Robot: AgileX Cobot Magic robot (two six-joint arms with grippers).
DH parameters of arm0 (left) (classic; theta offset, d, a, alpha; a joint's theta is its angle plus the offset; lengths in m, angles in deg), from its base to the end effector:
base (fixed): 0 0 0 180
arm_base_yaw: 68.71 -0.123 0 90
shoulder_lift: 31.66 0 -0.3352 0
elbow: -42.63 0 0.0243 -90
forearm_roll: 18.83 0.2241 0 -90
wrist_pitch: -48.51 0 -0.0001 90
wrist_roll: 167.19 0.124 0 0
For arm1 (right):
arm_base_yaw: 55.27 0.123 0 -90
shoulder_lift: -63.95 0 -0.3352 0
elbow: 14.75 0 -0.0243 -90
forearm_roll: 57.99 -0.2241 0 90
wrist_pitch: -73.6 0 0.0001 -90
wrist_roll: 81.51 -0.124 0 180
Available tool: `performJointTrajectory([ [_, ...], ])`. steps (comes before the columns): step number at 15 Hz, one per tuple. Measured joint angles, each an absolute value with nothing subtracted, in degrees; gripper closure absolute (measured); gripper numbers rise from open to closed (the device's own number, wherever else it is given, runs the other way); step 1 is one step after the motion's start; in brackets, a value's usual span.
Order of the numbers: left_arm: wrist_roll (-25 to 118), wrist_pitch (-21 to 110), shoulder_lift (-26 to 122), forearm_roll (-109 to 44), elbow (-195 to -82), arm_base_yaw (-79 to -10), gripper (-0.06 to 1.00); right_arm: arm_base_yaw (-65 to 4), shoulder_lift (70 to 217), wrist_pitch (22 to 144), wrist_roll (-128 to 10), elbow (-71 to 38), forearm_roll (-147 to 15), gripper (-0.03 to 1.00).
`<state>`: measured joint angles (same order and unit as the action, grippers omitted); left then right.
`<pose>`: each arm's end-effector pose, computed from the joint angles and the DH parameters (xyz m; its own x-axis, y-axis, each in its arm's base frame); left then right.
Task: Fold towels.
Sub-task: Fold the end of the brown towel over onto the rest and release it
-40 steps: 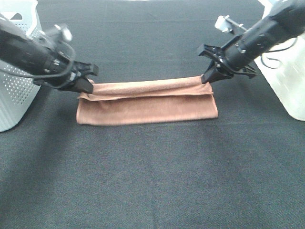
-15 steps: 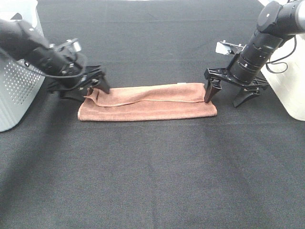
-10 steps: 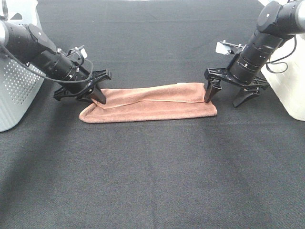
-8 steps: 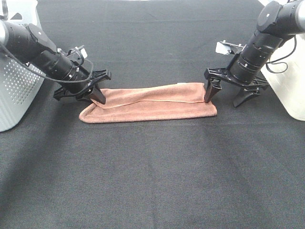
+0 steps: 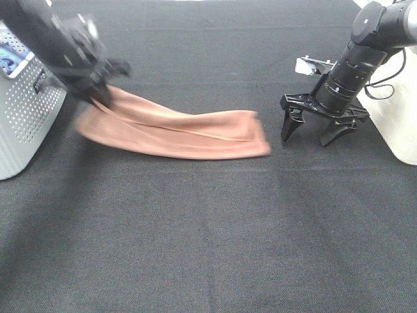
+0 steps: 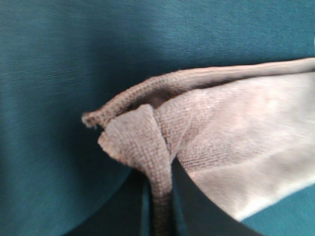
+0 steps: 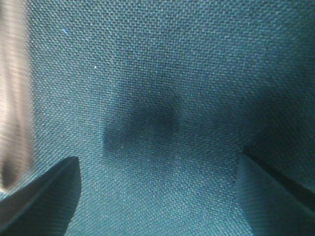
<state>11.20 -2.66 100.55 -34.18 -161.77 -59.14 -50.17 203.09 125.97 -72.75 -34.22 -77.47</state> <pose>0.4803 -0.1069 0.2134 -0.9432 -0.0367 -0.3302 0.0540 0.9637 -0.2614 0.4753 0.0753 0.1345 -0.9881 -0.0303 -0.1510 -0.0707 0.9603 0.2699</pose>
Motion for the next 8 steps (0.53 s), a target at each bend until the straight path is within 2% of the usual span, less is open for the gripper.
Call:
performJointTrajectory([
  [2, 10.46, -7.53, 100.55, -36.36, -166.12, -58.56, 0.90, -50.17, 203.09, 125.97, -72.75, -34.22, -77.41, 0.16],
  [4, 10.40, -8.50, 100.95, -45.47, -169.10, -56.16, 0.90, -50.17, 203.09, 125.97, -72.75, -34.22, -77.41, 0.16],
  [8, 10.29, -1.40, 108.86, -57.27, -174.54, -49.63, 0.90, -50.17, 203.09, 125.97, -72.75, -34.22, -77.41, 0.16],
])
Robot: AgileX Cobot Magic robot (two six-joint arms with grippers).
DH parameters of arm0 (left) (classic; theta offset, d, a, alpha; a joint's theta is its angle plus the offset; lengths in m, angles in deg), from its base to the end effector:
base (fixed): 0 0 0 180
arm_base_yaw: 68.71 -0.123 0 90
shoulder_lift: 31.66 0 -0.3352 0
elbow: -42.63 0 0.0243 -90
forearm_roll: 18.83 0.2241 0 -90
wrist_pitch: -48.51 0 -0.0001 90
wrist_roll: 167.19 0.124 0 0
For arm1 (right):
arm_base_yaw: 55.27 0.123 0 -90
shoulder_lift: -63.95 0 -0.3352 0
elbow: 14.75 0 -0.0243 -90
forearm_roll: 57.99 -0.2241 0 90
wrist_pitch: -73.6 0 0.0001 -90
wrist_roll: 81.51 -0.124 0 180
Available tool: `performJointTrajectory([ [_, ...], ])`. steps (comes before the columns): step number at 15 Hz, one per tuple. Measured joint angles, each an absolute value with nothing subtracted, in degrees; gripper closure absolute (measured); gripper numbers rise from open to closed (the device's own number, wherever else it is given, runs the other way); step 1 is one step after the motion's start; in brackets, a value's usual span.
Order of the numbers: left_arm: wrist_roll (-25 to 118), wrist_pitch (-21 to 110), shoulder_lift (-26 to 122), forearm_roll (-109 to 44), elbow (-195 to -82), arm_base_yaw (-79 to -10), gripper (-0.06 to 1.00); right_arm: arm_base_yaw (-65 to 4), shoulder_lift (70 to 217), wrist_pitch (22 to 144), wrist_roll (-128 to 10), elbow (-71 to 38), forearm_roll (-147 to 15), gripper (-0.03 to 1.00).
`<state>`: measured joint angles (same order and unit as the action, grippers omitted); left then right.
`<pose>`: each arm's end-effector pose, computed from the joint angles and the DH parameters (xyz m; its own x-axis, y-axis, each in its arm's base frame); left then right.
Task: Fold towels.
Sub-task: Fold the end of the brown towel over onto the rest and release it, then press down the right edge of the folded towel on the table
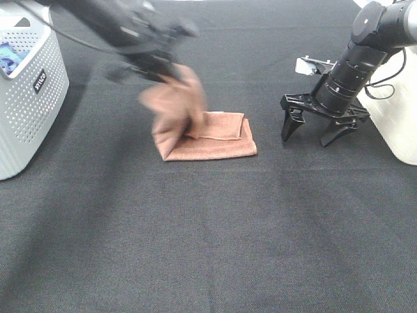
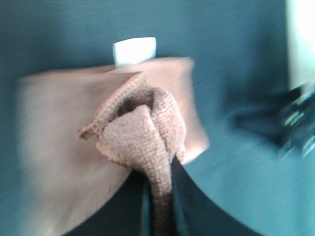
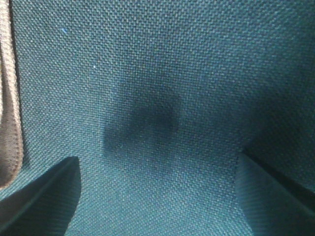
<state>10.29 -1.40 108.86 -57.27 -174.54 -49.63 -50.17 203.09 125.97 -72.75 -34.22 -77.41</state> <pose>0.4937 -0.2332 0.2173 -0.9488 -0.1315 -0.2872 0.0787 0.7821 -0.6181 0.4753 0.0752 0.1345 -0.9880 -0.0309 -0.1510 -0.0712 0.9605 0.2690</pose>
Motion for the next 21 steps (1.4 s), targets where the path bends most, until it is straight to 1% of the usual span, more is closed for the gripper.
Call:
performJointTrajectory([
  [1, 10.23, 0.49, 111.09, -58.71, -176.66, -48.37, 0.90, -50.17, 203.09, 125.97, -72.75, -34.22, -77.41, 0.16],
  [4, 7.77, 0.84, 117.16, -59.45, -182.51, -45.85, 0.90, -50.17, 203.09, 125.97, -72.75, -34.22, -77.41, 0.16],
  [6, 6.68, 0.72, 118.77, -59.45, -183.94, -45.21, 0.90, -50.17, 203.09, 125.97, -72.75, -34.22, -77.41, 0.16],
  [7, 5.24, 1.07, 120.43, -59.45, -184.97, -44.30, 0.88, -50.17, 203.09, 125.97, -72.75, -34.22, -77.41, 0.16],
  [8, 4.39, 1.81, 120.89, -59.45, -185.09, -43.73, 0.80, -50.17, 203.09, 125.97, -72.75, -34.22, -77.41, 0.16],
  [9, 3.81, 2.73, 120.95, -59.62, -185.09, -43.38, 0.67, -50.17, 203.09, 125.97, -72.75, -34.22, -77.41, 0.16],
  [10, 3.53, 3.82, 120.95, -60.88, -185.09, -43.15, 0.48, -50.17, 203.09, 125.97, -72.75, -34.22, -77.41, 0.16],
  [11, 3.35, 5.76, 120.95, -62.83, -185.14, -43.15, 0.24, -50.17, 203.09, 125.97, -72.75, -34.22, -77.41, 0.16],
  [12, 3.35, 7.02, 120.95, -63.81, -185.14, -43.15, 0.15, -50.17, 203.04, 125.97, -72.75, -34.22, -77.41, 0.16],
  [14, 5.87, 7.94, 120.95, -64.09, -186.23, -43.38, 0.10, -50.17, 202.58, 126.49, -72.69, -34.22, -77.24, 0.16],
  [16, 12.81, 7.65, 120.60, -64.15, -188.18, -44.76, 0.10, -50.17, 200.46, 126.83, -71.83, -34.22, -77.70, 0.16],
  [17, 15.62, 6.51, 120.09, -63.98, -189.50, -46.82, 0.10, -50.17, 198.74, 127.00, -70.63, -34.22, -79.88, 0.16],
  [19, 17.51, 3.59, 119.23, -63.63, -190.47, -49.91, 0.10, -50.17, 195.82, 128.44, -64.33, -34.22, -93.28, 0.16],
  [20, 17.51, 3.59, 119.23, -63.63, -190.47, -49.91, 0.10, -50.17, 195.82, 128.44, -64.33, -34.22, -93.28, 0.16],
  [21, 17.62, 2.21, 118.94, -63.35, -190.47, -51.12, 0.10, -50.11, 195.76, 129.07, -59.97, -34.22, -101.25, 0.16],
])
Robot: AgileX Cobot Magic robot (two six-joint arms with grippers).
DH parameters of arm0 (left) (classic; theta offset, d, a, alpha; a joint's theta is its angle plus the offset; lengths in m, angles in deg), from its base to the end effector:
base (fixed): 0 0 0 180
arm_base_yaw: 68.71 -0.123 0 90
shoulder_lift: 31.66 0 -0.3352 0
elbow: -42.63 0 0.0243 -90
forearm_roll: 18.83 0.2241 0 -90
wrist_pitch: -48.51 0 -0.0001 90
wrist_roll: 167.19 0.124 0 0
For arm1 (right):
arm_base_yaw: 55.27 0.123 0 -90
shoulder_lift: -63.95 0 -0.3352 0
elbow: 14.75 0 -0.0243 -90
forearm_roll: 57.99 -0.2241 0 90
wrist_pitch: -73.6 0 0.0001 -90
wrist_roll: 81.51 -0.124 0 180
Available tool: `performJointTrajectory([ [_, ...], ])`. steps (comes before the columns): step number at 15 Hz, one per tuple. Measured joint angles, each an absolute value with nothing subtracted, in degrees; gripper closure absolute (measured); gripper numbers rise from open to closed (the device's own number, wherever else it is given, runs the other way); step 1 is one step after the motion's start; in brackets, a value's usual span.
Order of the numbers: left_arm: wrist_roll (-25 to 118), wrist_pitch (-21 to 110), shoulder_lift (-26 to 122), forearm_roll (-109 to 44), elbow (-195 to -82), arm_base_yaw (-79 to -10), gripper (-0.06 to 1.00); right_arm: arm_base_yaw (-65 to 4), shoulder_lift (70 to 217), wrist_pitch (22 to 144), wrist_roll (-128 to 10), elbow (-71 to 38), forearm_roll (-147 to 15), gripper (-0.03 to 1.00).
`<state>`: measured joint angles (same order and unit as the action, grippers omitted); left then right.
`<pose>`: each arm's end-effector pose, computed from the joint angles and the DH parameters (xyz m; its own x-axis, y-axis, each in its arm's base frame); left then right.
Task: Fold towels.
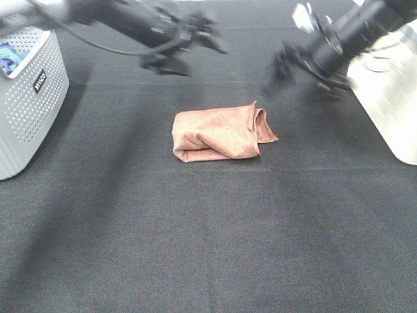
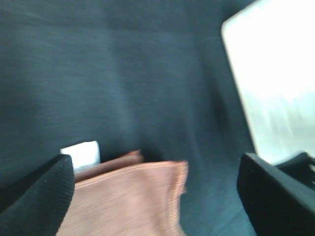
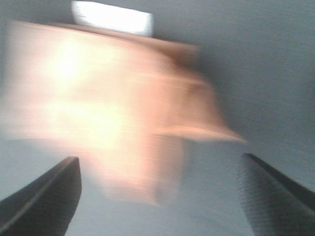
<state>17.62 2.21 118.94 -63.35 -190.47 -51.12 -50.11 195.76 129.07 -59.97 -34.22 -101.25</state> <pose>0.5471 -0.2394 0.2078 -0.8771 -0.1656 -0.4509 0.2025 0.7238 -0.6597 0.4684 0.1126 0.2146 -0.9550 0.0081 -0.2966 -0.1684 0.8081 0.5644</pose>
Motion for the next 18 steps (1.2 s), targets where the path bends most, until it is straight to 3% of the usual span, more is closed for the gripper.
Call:
performJointTrajectory([
  [4, 17.79, -2.72, 116.65, -60.20, -190.47, -54.15, 0.10, -46.85, 200.46, 130.50, -47.25, -35.03, -120.44, 0.17],
  [9, 17.79, -9.53, 116.02, -57.62, -190.59, -54.15, 0.10, -46.05, 210.60, 132.85, -46.79, -41.10, -120.79, 0.17],
  [18, 17.79, -12.46, 116.02, -55.90, -190.59, -54.15, 0.10, -49.08, 210.54, 129.64, -50.40, -41.50, -109.90, 0.19],
])
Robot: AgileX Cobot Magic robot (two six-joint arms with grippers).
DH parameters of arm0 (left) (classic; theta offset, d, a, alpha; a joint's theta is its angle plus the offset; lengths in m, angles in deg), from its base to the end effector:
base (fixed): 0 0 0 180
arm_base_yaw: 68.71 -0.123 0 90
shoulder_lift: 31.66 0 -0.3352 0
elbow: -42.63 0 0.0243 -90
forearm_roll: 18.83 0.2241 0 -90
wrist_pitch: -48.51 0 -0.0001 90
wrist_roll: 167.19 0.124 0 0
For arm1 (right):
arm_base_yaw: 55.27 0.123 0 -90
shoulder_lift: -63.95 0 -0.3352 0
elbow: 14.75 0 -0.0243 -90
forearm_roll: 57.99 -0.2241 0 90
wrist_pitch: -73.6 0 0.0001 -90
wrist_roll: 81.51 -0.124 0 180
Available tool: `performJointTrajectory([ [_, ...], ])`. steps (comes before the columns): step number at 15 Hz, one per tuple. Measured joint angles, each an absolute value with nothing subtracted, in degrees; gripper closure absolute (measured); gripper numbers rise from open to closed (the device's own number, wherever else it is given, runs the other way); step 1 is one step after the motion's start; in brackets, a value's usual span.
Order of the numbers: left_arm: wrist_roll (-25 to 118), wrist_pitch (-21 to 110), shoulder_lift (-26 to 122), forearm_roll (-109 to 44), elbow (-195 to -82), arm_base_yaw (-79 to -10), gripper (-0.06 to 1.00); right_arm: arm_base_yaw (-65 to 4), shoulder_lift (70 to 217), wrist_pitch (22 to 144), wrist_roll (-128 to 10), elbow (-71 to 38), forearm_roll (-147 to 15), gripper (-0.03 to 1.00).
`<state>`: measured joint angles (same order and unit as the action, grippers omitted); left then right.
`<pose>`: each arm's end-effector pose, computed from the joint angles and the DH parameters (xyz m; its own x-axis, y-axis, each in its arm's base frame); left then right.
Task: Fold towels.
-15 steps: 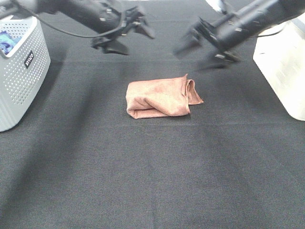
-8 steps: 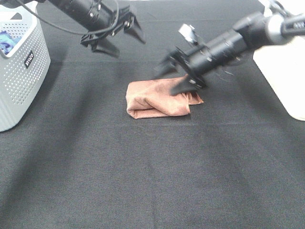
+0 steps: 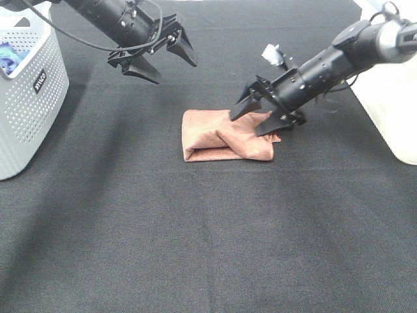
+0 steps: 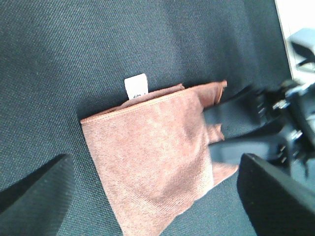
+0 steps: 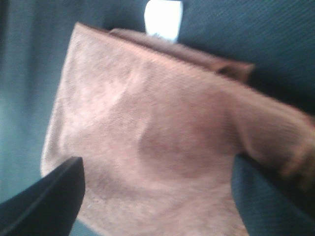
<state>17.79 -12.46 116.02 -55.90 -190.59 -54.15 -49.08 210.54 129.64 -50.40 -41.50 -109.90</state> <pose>0.5273 -0.2045 0.2181 -0.9294 0.0119 -0.3690 0.2368 0.7860 -0.5711 0.5030 0.1360 0.1277 -0.9657 -0.0467 -0.2553 -0.2058 0.7374 0.6433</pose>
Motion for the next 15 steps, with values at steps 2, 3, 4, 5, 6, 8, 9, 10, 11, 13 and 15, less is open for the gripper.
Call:
performJointTrajectory([
  [2, 17.79, -13.20, 116.02, -55.61, -190.59, -54.15, 0.10, -49.20, 208.25, 128.09, -50.46, -41.50, -106.18, 0.19],
  [3, 17.79, -13.37, 116.02, -55.56, -190.59, -54.15, 0.10, -49.20, 207.62, 127.17, -51.03, -41.50, -104.23, 0.19],
  [4, 17.79, -13.55, 116.02, -55.56, -190.59, -54.15, 0.10, -49.20, 207.39, 126.26, -52.29, -41.56, -101.99, 0.19],
  [5, 17.79, -13.77, 116.02, -55.56, -190.59, -54.15, 0.10, -49.20, 207.39, 125.23, -53.96, -41.56, -99.07, 0.19],
  [6, 17.79, -14.06, 116.02, -55.56, -190.59, -54.15, 0.10, -49.20, 207.39, 124.20, -56.13, -41.56, -95.23, 0.19],
  [8, 18.08, -15.09, 115.50, -54.81, -190.59, -54.15, 0.10, -49.20, 206.87, 123.56, -60.66, -41.56, -88.13, 0.19],
  [9, 19.28, -15.78, 114.76, -54.01, -190.59, -54.15, 0.10, -49.20, 206.01, 123.74, -63.12, -41.56, -85.72, 0.19],
  [10, 20.49, -16.98, 113.38, -52.35, -190.59, -54.15, 0.10, -49.20, 204.81, 124.37, -65.07, -41.56, -83.89, 0.19],
  [11, 21.29, -18.36, 111.78, -50.63, -190.59, -54.15, 0.10, -49.20, 202.92, 125.74, -66.90, -41.56, -82.97, 0.19],
  [13, 21.75, -20.19, 108.80, -47.88, -190.59, -54.15, 0.10, -49.20, 200.11, 128.89, -68.80, -41.56, -82.74, 0.19],
  [15, 21.86, -20.76, 104.79, -44.10, -190.59, -54.15, 0.10, -48.85, 196.05, 133.94, -70.00, -41.56, -82.17, 0.19],
])
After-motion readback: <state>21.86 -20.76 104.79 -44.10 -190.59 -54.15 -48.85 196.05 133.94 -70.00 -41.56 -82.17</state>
